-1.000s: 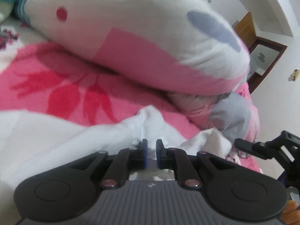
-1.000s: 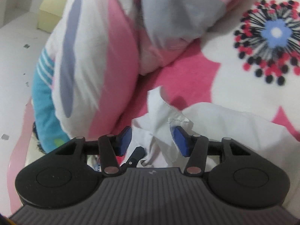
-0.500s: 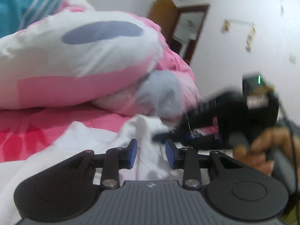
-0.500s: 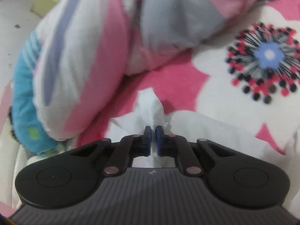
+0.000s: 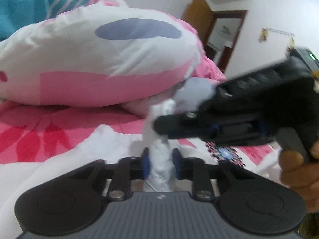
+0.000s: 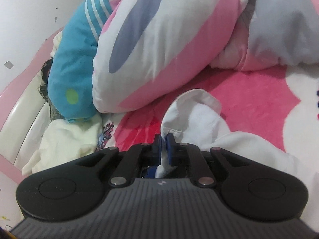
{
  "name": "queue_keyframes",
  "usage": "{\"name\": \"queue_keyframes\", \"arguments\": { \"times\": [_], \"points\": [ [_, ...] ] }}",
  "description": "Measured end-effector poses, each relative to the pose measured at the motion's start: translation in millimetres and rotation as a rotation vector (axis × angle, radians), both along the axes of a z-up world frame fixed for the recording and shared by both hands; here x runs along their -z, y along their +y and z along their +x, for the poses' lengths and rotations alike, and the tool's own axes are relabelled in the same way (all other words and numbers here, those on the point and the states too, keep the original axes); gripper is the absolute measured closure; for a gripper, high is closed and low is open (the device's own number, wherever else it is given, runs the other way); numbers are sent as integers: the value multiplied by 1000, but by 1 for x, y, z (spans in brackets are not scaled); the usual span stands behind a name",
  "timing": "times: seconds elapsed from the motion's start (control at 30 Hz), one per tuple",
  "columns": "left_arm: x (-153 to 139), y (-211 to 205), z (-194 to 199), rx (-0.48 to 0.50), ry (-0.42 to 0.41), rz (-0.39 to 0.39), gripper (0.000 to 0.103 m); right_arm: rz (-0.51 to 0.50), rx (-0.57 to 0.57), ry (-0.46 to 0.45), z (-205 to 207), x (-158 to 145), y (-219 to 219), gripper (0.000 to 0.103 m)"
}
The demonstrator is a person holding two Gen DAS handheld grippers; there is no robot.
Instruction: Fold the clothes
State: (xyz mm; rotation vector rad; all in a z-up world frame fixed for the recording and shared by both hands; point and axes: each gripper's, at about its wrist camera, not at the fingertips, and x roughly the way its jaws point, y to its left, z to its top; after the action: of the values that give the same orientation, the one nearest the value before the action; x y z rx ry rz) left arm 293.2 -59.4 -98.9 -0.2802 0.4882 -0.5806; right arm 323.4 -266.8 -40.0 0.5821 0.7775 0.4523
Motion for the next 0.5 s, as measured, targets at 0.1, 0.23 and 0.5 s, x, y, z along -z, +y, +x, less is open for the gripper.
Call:
{"name": "queue_keyframes", "arguments": {
  "times": [0.1,0.23,0.5],
  "points": [
    [7,10,12,-40,79,-47,96,92,-5,-24,-4,2,-11,94],
    [16,24,26,-58,178,-154,96,22,82,-110,-16,-1,-32,64],
    [19,30,29,-64,181,-221,94,-357,-55,-75,-13,19,-4,51]
  ]
}}
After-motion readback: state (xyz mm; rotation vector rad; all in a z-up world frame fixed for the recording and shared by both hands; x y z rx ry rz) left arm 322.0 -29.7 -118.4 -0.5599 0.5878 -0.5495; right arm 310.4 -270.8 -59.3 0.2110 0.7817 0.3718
